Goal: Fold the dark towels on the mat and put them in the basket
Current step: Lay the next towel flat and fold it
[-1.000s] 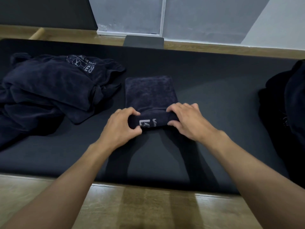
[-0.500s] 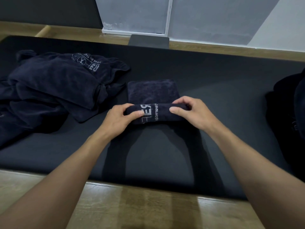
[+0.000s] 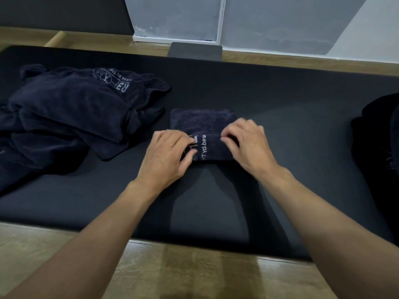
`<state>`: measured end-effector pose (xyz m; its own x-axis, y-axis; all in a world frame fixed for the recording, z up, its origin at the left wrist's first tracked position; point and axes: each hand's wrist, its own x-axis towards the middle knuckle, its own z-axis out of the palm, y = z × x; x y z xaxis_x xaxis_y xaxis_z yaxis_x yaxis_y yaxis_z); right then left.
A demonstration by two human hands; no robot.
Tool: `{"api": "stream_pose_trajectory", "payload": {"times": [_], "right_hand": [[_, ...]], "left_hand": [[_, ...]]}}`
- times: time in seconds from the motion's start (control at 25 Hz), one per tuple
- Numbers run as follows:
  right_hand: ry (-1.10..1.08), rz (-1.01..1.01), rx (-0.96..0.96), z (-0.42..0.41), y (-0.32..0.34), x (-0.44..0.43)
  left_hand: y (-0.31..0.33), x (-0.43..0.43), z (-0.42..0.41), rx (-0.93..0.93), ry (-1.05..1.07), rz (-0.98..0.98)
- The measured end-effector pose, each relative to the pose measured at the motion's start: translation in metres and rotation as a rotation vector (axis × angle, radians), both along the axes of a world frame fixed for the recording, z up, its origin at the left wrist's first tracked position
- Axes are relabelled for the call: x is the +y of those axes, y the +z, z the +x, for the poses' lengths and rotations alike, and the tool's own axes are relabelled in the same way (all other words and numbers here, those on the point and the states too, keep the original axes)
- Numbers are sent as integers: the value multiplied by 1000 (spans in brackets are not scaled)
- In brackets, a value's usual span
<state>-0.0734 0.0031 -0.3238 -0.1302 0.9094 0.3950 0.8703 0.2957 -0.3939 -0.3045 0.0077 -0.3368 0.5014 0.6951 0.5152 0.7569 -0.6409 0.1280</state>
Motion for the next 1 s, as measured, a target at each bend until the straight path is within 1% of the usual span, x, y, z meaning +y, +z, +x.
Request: {"api": "stream_pose_trajectory", "payload": {"times": [0.04,0.12,0.2,0.24,0.28,0.36,0.4,0.44,0.48,0.52,0.56,0.6,0.64,0.68,0.76,0.8,0.84,0.88,0.92,1.0], "right_hand": [[71,58,-27,3,-6,-7],[137,33,-99,11,-19,-18],[128,-47,-152,12,-21,-18],[100,-101,-128,10,-15,-14],[83,-177,-75,10,-6,-8],[78,-387,94,12,12,2],[73,-507,203,14,16,6],[61,-594,322,16,17,9],[33,-642,428,16,16,11],[-11,-657,509,16,14,13],[-59,-651,564,14,13,17],[-102,-617,576,12,12,20],[-140,-549,542,9,11,21],[-163,-419,459,6,9,20],[-115,-41,164,-1,3,11],[-63,85,31,-3,-4,5],[-23,117,-60,-4,-10,0],[3,78,-121,-4,-15,-3],[16,8,-158,-2,-18,-5],[19,-114,-160,2,-15,0]], "left_hand": [[-7,-3,-6,45,-19,-9],[-10,-5,-11,96,-5,-106],[0,2,-8,16,17,-275],[8,9,-5,-60,43,-388],[17,15,-3,-142,82,-491],[28,31,-7,-346,155,-781],[30,36,-9,-499,156,-919],[29,38,-10,-653,158,-1006],[28,36,-10,-743,168,-1011],[27,32,-9,-755,181,-959],[25,29,-9,-720,182,-914],[23,25,-10,-677,174,-892],[20,24,-11,-656,172,-889],[18,25,-12,-660,170,-892],[16,32,-9,-672,213,-877],[15,36,-6,-677,243,-861],[16,41,-2,-676,276,-853],[15,46,0,-661,316,-859],[15,51,3,-618,364,-875],[14,60,7,-508,436,-876]]}}
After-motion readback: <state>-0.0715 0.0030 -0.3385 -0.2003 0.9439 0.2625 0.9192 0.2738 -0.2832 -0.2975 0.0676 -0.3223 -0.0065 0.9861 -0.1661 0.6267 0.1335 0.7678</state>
